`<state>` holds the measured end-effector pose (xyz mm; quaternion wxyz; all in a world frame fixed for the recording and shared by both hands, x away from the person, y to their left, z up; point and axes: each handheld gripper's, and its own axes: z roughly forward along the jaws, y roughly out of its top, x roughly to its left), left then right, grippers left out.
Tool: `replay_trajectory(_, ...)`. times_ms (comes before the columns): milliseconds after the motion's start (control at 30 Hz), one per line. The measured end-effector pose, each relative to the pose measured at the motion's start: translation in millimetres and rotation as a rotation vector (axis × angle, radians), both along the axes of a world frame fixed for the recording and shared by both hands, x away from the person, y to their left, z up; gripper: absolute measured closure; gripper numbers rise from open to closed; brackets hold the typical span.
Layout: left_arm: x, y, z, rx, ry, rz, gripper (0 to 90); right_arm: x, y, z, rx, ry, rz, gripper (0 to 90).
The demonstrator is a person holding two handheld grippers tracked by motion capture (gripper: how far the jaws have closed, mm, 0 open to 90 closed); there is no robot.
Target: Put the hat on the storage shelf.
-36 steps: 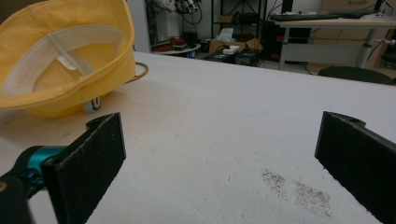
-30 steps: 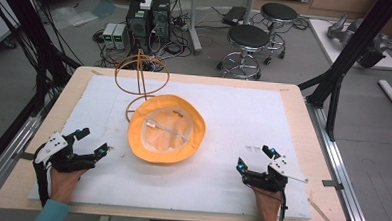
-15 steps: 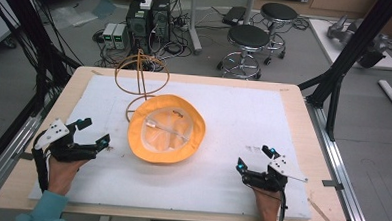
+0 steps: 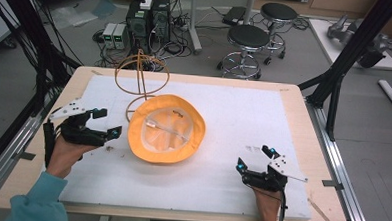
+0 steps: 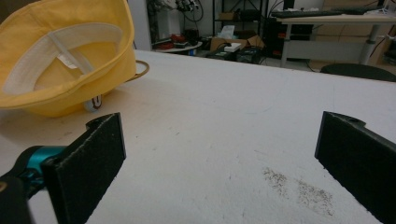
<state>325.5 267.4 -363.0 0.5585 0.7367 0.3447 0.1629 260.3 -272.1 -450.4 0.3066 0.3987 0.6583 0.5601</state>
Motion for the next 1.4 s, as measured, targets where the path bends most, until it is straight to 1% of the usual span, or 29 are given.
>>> replay_trajectory(67, 6.7, -5.1, 2.4, 0.021, 0.027, -0.019, 6.0, 0.0, 0.0, -0.1, -0.002, -0.001, -0.001, 0.6)
replay_trajectory(167, 14.6, -13.6, 2.9, 0.057, 0.062, -0.031, 6.0, 0.0, 0.2, 0.0, -0.002, -0.001, -0.001, 0.6)
replay_trajectory(200, 16.1, -15.5, 2.6, 0.060, 0.067, -0.036, 10.7, 0.0, 0.0, 0.0, -0.003, -0.002, -0.001, 0.6)
replay_trajectory(233, 17.8, -17.6, 1.8, 0.066, 0.077, -0.040, 10.7, 0.0, 0.0, 0.0, -0.003, -0.002, -0.001, 0.6)
replay_trajectory(300, 21.2, -21.7, -1.2, 0.081, 0.091, -0.035, 15.5, 0.0, 0.0, -0.1, -0.002, -0.002, -0.001, 0.6)
replay_trajectory(400, 24.4, -24.8, -4.8, 0.106, 0.102, -0.026, 16.6, -0.1, 0.2, 0.0, -0.003, -0.003, 0.001, 0.6)
replay_trajectory(433, 25.4, -25.6, -5.6, 0.108, 0.109, -0.029, 16.6, -0.1, 0.2, 0.0, -0.003, -0.003, 0.001, 0.6)
replay_trajectory(533, 28.2, -27.8, -8.5, 0.099, 0.131, -0.041, 21.2, 0.1, -0.1, 0.0, -0.004, -0.002, 0.000, 0.6)
replay_trajectory(600, 30.8, -29.2, -10.8, 0.097, 0.148, -0.041, 22.1, 0.3, -0.1, -0.1, -0.004, -0.004, 0.002, 0.6)
replay_trajectory(700, 34.0, -31.4, -13.6, 0.096, 0.162, -0.026, 23.6, 0.3, 0.1, 0.0, -0.005, -0.005, 0.002, 0.6)
replay_trajectory(767, 36.4, -34.2, -16.4, 0.097, 0.174, -0.035, 24.7, -0.4, 0.4, 0.0, 0.000, 0.003, 0.002, 0.6)
replay_trajectory(800, 36.4, -34.2, -16.4, 0.097, 0.174, -0.035, 25.3, -0.4, 0.4, 0.0, 0.000, 0.003, 0.002, 0.6)
replay_trajectory(933, 38.3, -38.1, -20.1, 0.107, 0.193, -0.050, 28.5, 0.4, -0.2, -0.1, -0.005, -0.006, 0.004, 0.6)
replay_trajectory(967, 39.0, -39.4, -21.0, 0.107, 0.205, -0.055, 30.2, 0.3, 0.0, -0.1, -0.004, -0.005, 0.004, 0.6)
replay_trajectory(1000, 39.0, -39.4, -21.0, 0.107, 0.205, -0.055, 31.6, 0.3, 0.0, -0.1, -0.004, -0.005, 0.004, 0.6)
replay_trajectory(1033, 39.0, -40.3, -21.7, 0.104, 0.222, -0.057, 34.5, -0.3, 0.4, 0.0, -0.001, 0.001, 0.004, 0.6)
replay_trajectory(1100, 39.1, -41.0, -22.3, 0.105, 0.227, -0.064, 40.6, -0.3, 0.5, 0.0, -0.004, -0.001, 0.003, 0.6)
replay_trajectory(1133, 39.1, -41.0, -22.3, 0.105, 0.227, -0.064, 42.3, -0.3, 0.5, 0.0, -0.004, -0.001, 0.003, 0.6)
replay_trajectory(1167, 38.9, -41.8, -22.5, 0.108, 0.232, -0.065, 44.8, -0.2, 0.4, -0.1, -0.002, -0.001, 0.004, 0.6)
replay_trajectory(1200, 38.4, -44.0, -23.2, 0.124, 0.239, -0.061, 46.1, -0.4, 0.4, 0.0, -0.001, 0.001, 0.003, 0.6)
replay_trajectory(1233, 38.4, -44.0, -23.2, 0.124, 0.239, -0.061, 46.2, -0.1, 0.1, -0.1, -0.003, -0.004, 0.002, 0.6)
replay_trajectory(1267, 38.1, -45.3, -23.5, 0.139, 0.242, -0.064, 46.2, -0.1, 0.1, -0.1, -0.003, -0.004, 0.002, 0.6)
replay_trajectory(1300, 36.6, -48.6, -24.1, 0.149, 0.246, -0.073, 51.9, -0.8, 0.0, -0.1, 0.005, -0.002, 0.001, 0.6)
replay_trajectory(1333, 36.6, -48.6, -24.1, 0.149, 0.246, -0.073, 56.3, -0.8, 0.0, -0.1, 0.005, -0.002, 0.001, 0.6)
replay_trajectory(1400, 34.1, -50.9, -23.9, 0.152, 0.226, -0.086, 67.1, -1.0, -0.1, -0.1, 0.005, -0.002, 0.000, 0.6)
